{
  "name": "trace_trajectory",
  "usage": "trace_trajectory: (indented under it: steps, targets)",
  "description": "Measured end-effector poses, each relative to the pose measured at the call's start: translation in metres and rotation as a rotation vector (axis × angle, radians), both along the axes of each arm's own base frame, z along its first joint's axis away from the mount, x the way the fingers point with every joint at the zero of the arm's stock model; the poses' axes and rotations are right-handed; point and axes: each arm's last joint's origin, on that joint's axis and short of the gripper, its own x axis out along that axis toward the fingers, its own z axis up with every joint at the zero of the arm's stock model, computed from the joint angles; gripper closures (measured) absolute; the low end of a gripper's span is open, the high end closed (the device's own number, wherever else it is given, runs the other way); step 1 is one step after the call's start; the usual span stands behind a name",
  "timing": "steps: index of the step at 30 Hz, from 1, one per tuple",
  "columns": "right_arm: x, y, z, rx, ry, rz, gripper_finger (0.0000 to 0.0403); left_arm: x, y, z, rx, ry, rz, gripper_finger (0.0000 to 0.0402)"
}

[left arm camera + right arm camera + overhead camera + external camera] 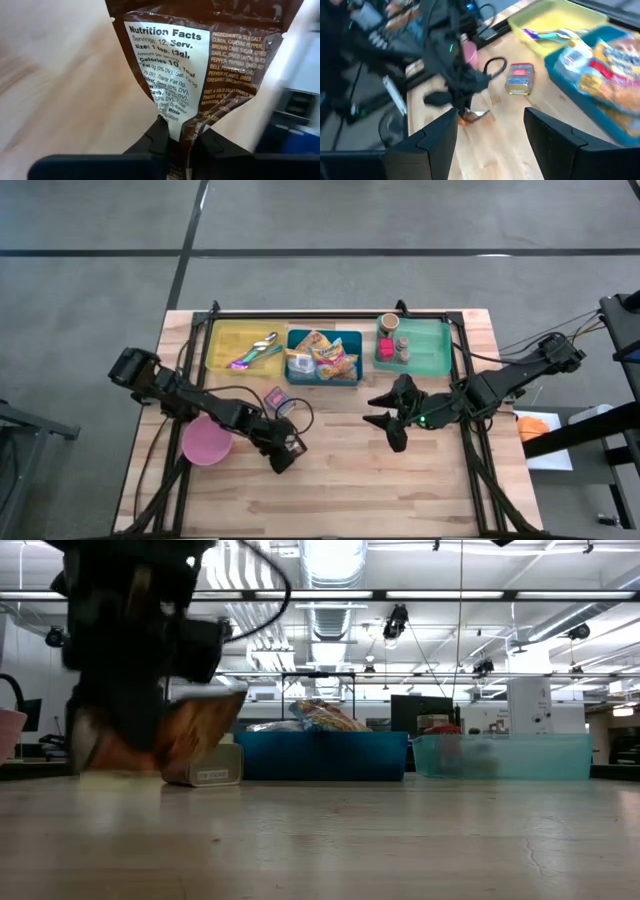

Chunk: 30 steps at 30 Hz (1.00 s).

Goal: Pick & Place Food Item
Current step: Put the orange seasoning pack into the light green bin

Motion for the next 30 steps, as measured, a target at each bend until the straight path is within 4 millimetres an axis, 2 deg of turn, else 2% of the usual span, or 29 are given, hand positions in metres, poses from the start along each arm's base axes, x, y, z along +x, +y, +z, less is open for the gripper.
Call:
trace_trajectory:
  steps: [8,12,17,21,24,27,30]
  targets:
    - [0.008,0.012,0.005,-0.303,-0.057,0.450,0.0179,0.016,0.000,0.046,-0.229,-0.343,-0.092,0.0360]
    - [0.017,0.017,0.009,-0.437,-0.130,0.514,0.0179,0.025,0.003,0.064,-0.360,-0.502,-0.118,0.0362]
    - [0.033,0.025,0.018,-0.542,-0.148,0.565,0.0179,0.033,0.005,0.082,-0.390,-0.601,-0.154,0.0363]
    - [0.053,0.034,0.019,-0.526,-0.136,0.663,0.0179,0.041,0.005,0.099,-0.392,-0.673,-0.219,0.0363]
    - [0.068,0.033,0.021,-0.455,-0.032,0.663,0.0179,0.044,0.005,0.109,-0.390,-0.720,-0.271,0.0364]
    - [0.080,0.030,0.028,-0.434,0.022,0.682,0.0179,0.045,0.004,0.114,-0.391,-0.734,-0.302,0.0364]
    - [0.091,0.029,0.039,-0.413,-0.014,0.699,0.0179,0.046,0.005,0.116,-0.378,-0.725,-0.311,0.0364]
